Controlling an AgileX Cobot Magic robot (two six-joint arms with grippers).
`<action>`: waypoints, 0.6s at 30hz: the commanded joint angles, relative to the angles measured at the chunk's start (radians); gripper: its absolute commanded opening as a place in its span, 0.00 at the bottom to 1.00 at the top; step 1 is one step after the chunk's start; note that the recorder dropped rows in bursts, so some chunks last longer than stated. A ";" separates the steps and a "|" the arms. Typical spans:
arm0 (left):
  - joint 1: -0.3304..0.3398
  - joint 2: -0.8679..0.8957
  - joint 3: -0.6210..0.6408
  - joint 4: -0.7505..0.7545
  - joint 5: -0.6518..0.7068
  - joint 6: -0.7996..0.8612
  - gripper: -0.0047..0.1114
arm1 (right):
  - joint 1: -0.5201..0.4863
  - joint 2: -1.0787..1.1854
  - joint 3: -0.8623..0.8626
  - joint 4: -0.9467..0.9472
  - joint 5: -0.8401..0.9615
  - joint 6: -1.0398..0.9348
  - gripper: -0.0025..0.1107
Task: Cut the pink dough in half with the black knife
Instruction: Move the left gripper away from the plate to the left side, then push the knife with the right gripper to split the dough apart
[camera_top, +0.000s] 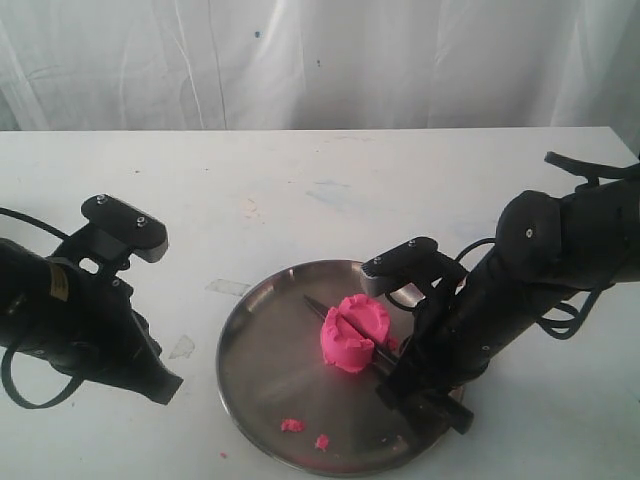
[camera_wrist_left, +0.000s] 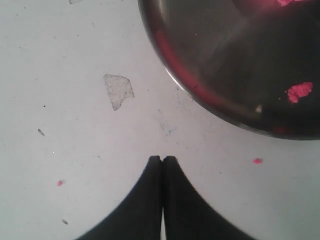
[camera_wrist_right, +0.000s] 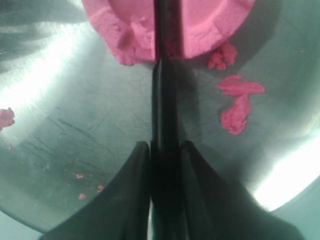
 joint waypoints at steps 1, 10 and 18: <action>-0.003 -0.009 0.007 -0.014 0.003 -0.002 0.04 | -0.001 0.012 0.005 0.010 0.003 -0.001 0.02; -0.003 -0.009 0.007 -0.014 -0.001 -0.002 0.04 | 0.001 0.012 0.005 0.077 0.010 -0.001 0.02; -0.003 -0.009 0.007 -0.014 -0.001 -0.002 0.04 | 0.056 0.012 0.002 0.088 0.029 -0.037 0.02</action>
